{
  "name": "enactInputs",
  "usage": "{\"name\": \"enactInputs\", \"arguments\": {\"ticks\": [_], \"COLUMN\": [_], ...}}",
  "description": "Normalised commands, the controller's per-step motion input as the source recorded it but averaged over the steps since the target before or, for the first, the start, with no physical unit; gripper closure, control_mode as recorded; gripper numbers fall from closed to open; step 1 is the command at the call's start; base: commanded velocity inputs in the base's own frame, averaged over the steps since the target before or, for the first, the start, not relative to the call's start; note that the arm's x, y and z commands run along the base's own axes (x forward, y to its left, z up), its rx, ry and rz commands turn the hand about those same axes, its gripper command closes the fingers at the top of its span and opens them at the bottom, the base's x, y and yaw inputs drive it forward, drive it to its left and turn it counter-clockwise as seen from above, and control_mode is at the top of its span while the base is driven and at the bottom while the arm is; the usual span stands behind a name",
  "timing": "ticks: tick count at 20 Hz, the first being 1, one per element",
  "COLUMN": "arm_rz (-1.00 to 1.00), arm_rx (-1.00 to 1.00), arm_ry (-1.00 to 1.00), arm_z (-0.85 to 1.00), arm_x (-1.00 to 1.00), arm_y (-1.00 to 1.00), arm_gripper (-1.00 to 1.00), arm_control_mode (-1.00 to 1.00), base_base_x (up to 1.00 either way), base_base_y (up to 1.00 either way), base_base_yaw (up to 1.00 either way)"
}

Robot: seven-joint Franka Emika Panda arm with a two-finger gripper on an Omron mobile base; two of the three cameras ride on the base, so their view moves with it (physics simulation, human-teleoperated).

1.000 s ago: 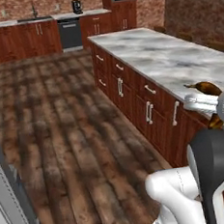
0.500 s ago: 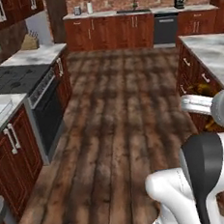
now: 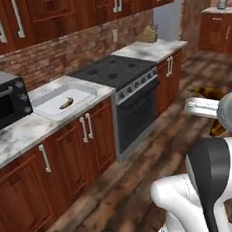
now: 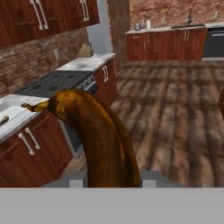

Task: Pick up both bananas from the fridge and place them inside the tupperware on the counter.

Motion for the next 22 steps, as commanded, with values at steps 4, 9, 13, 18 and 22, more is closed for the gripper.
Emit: {"name": "enactInputs", "arguments": {"ticks": [4, 9, 13, 18, 22], "arm_rz": [0.00, 0.00, 0.00, 0.00, 0.00], "arm_rx": [0.00, 0.00, 0.00, 0.00, 0.00], "arm_ry": [0.00, 0.00, 0.00, 0.00, 0.00], "arm_z": [0.00, 0.00, 0.00, 0.00, 0.00], "arm_x": [0.00, 0.00, 0.00, 0.00, 0.00], "arm_y": [0.00, 0.00, 0.00, 0.00, 0.00], "arm_gripper": [1.00, 1.00, 1.00, 1.00, 1.00], "arm_control_mode": [1.00, 1.00, 1.00, 1.00, 1.00], "base_base_x": [1.00, 1.00, 1.00, 1.00, 0.91], "base_base_y": [-0.35, -0.38, -0.49, -0.55, -0.59], "base_base_yaw": [0.80, 0.74, 0.59, 0.34, 0.19]}}
